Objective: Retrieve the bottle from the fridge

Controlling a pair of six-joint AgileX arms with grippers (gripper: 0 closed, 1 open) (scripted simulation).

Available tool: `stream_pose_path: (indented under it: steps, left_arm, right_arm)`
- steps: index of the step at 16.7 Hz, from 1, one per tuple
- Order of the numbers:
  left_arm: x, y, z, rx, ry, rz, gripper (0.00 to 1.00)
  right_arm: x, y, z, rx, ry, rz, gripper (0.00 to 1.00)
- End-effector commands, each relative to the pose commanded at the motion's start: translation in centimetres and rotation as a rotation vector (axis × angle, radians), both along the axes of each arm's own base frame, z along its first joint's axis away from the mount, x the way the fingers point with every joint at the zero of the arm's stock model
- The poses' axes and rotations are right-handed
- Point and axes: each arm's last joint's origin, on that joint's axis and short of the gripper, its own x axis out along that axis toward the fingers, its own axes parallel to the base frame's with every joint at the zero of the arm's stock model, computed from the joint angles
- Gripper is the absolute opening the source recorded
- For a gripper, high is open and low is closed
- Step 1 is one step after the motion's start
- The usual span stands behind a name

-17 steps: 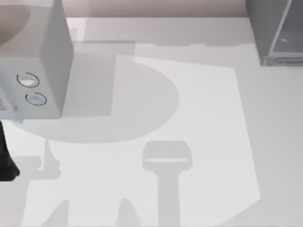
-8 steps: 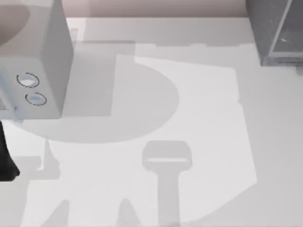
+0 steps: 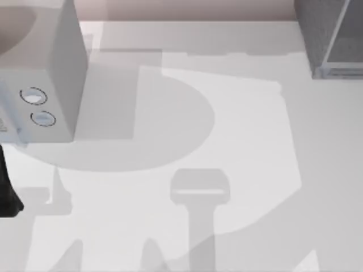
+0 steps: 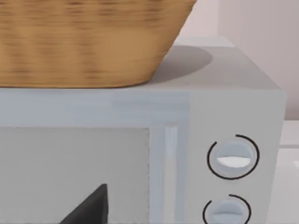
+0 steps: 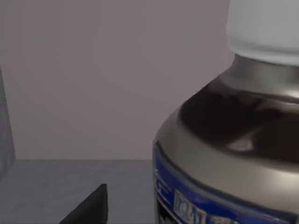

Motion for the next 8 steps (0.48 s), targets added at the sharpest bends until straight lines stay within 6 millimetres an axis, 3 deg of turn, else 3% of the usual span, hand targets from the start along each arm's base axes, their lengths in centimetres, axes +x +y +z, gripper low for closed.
stream_pose_path:
  steps: [5, 8]
  left_arm:
    - [0.00, 0.00, 0.00, 0.000, 0.000, 0.000, 1.00]
    - [0.00, 0.00, 0.00, 0.000, 0.000, 0.000, 1.00]
  right_arm:
    - [0.37, 0.07, -0.02, 0.001, 0.003, 0.000, 1.00]
    - [0.37, 0.07, -0.02, 0.001, 0.003, 0.000, 0.77]
